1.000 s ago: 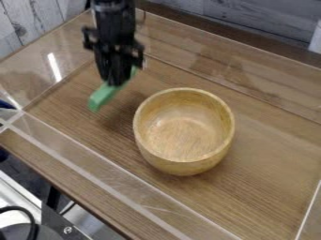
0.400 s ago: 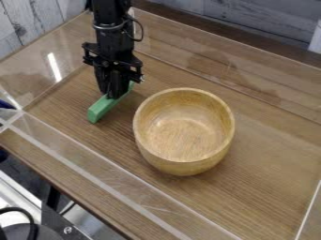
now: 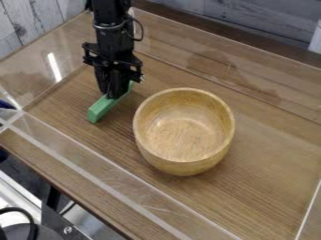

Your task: Remove the green block from inside the brown bowl and put it on the table

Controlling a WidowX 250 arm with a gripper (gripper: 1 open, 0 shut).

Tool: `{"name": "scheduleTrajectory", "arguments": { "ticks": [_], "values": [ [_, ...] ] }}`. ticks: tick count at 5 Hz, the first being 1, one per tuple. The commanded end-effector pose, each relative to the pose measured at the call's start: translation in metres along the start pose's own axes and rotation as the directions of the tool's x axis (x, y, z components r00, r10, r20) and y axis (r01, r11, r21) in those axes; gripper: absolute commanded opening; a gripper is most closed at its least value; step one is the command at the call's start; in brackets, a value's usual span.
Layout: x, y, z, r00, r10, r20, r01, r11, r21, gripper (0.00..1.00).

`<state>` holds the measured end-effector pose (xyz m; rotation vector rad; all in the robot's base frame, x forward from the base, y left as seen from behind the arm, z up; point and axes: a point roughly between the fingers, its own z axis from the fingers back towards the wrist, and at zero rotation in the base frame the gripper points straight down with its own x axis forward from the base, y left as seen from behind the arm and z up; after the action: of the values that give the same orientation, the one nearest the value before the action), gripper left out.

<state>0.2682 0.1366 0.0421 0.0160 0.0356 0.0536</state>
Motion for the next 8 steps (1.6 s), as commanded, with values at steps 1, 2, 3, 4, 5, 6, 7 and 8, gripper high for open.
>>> {"name": "scheduleTrajectory", "arguments": {
  "ticks": [1,2,3,4,5,6,7,8],
  "values": [
    [0.005,0.009,0.005,0.999,0.016,0.030,-0.016,1.000,0.016,0.00],
    [0.005,0.010,0.003,0.999,0.018,0.029,-0.019,1.000,0.016,0.00],
    [0.005,0.012,0.002,0.999,0.021,0.028,-0.021,1.000,0.016,0.00],
    [0.006,0.013,-0.001,0.999,0.024,0.027,-0.024,1.000,0.016,0.00],
    [0.006,0.015,-0.003,0.999,0.026,0.026,-0.027,1.000,0.016,0.00],
    [0.007,0.017,-0.007,0.999,0.029,0.023,-0.030,0.999,0.016,0.00],
    [0.007,0.018,-0.010,0.999,0.031,0.019,-0.032,0.999,0.017,0.00],
    [0.008,0.019,-0.013,0.999,0.033,0.015,-0.034,0.999,0.017,0.00]
  ]
}}
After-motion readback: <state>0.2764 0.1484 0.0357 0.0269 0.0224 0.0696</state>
